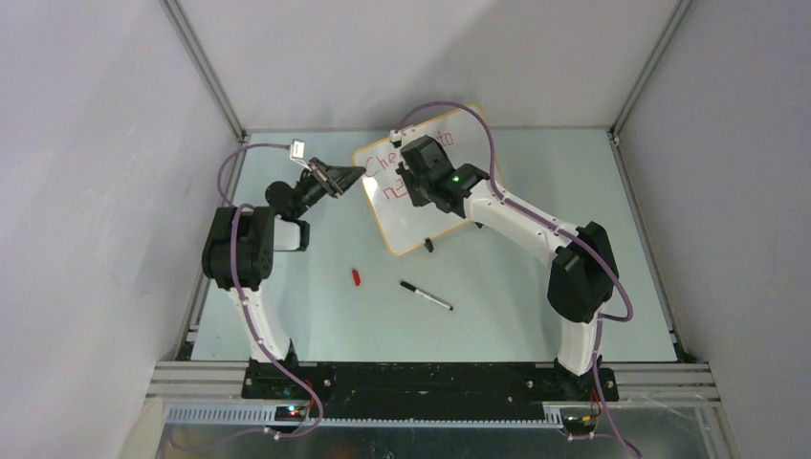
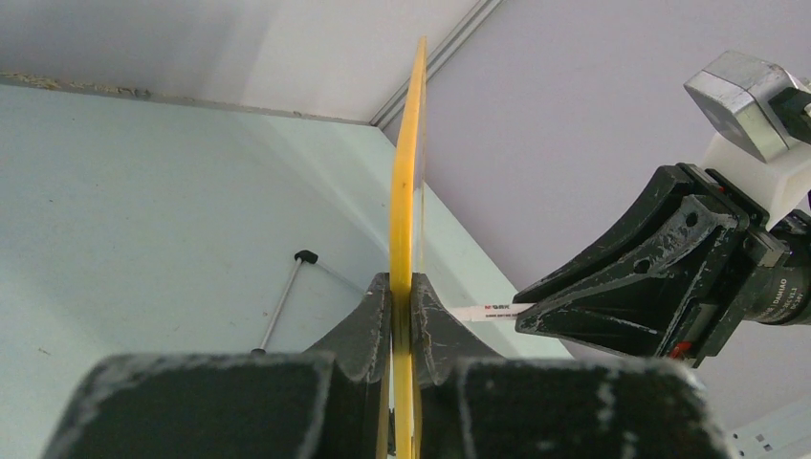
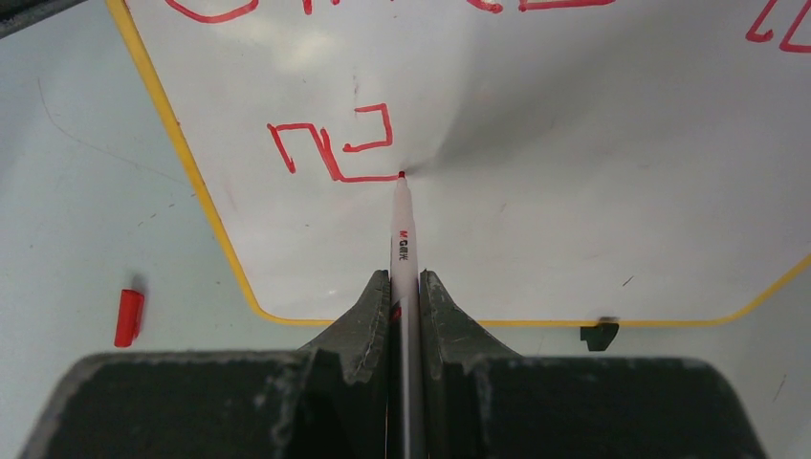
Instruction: Write a sentence on the whiteboard
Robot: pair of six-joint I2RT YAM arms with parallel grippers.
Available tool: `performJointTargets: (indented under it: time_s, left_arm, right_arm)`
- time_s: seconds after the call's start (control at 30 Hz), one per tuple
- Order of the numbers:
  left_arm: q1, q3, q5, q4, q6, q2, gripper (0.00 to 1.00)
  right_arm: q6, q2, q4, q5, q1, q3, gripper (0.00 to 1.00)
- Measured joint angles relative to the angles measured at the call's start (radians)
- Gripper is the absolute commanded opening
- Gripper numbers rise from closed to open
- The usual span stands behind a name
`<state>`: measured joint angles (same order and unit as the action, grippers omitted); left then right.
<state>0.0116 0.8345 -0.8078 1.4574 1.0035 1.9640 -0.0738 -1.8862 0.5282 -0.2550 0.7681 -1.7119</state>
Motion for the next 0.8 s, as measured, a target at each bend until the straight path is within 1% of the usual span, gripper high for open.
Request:
performJointTargets:
  time_s: [0.4,0.8]
  left_arm:
    - [0.0,0.0,-0.005,0.008,0.0,0.0,0.0]
    - [0.0,0.0,-0.006,0.008,0.0,0.0,0.0]
  right_arm:
    - [0.011,0.014,-0.013,0.0,0.009,-0.01,0.0]
    - [0.027,0.01,-0.015,0.006,0.034,-0.097,0.0]
